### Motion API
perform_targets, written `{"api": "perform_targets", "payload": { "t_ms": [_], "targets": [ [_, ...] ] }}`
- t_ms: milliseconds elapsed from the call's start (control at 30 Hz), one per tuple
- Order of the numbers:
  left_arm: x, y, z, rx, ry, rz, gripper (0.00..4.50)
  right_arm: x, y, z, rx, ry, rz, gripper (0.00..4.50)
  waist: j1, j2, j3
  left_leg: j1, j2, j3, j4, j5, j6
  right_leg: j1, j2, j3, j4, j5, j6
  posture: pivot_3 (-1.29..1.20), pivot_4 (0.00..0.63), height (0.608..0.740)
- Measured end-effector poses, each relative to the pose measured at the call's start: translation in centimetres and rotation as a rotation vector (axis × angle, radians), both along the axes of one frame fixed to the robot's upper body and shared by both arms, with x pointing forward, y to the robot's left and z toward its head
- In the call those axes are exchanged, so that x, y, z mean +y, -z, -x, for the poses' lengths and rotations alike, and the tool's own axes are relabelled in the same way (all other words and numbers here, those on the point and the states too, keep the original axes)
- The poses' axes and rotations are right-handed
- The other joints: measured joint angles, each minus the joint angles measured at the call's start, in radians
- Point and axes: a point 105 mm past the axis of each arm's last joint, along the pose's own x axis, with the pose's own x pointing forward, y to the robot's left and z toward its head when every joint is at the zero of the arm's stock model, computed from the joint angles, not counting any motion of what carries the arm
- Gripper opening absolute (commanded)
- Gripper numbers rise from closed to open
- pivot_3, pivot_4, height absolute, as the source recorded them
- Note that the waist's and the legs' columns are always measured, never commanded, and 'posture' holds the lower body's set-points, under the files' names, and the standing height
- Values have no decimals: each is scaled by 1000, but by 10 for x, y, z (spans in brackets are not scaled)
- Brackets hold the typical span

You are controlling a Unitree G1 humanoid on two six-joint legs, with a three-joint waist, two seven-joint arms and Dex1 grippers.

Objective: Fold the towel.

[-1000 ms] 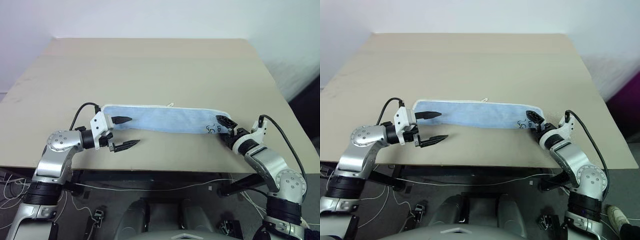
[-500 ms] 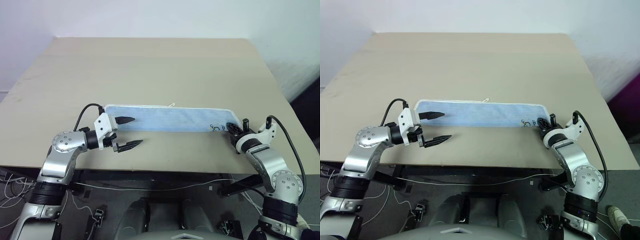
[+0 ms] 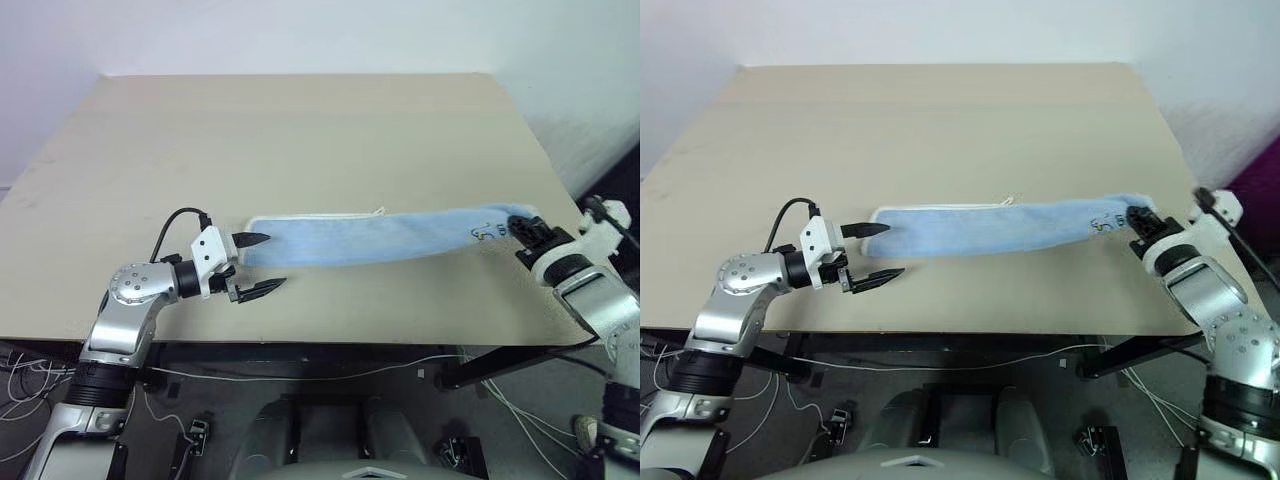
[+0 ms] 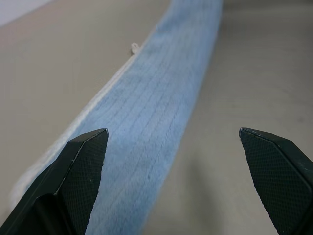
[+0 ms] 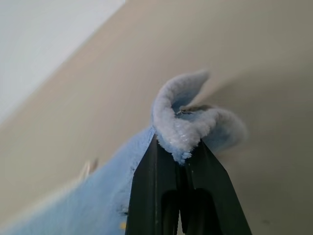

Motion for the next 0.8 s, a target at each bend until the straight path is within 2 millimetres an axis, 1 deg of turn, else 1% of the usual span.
{"api": "perform_targets", "payload": {
  "t_ms": [33,167,333,400,467,533,667,800],
  "targets": [
    [-2,0,0,-2,3,4,4500,17,0,-2,2,-96,116,26,1,0,0,0,0,0,0,0,0,0,0,-1,0,0,0,0,150,740],
    [-4,-1,-2,-9,2,1,4500,65,1,-10,-29,-365,371,26,5,-1,0,-3,0,-1,2,0,0,-2,0,-2,-1,0,0,0,150,740],
    [-7,-4,-4,-21,-3,18,4500,115,7,-17,-62,-597,495,26,7,-1,0,-10,0,-2,3,0,0,-8,0,-2,-1,0,0,0,150,740],
    [-9,-4,-4,-22,-5,27,4500,131,15,-20,-53,-664,533,26,8,-1,0,-12,0,-2,3,0,0,-10,0,-2,0,0,0,0,150,740],
    [-11,-5,-4,-29,-10,35,4500,139,28,-20,-27,-712,574,26,10,-1,0,-13,-1,-2,3,0,0,-11,-1,-2,0,1,0,0,150,740],
    [-11,-5,-3,-32,-15,37,4500,140,41,-20,9,-738,602,26,10,-1,0,-13,-2,-2,3,0,0,-11,-2,-2,0,1,0,0,150,740],
    [-9,1,0,-14,-33,38,4500,139,43,-20,11,-759,633,26,9,-1,0,-13,-1,-2,2,0,0,-12,-2,-2,0,1,0,0,150,740],
    [-9,1,0,-16,-36,39,4500,143,44,-20,1,-773,635,26,8,-1,0,-13,-1,-2,2,0,0,-12,-2,-2,0,1,0,0,150,740]
  ]
}}
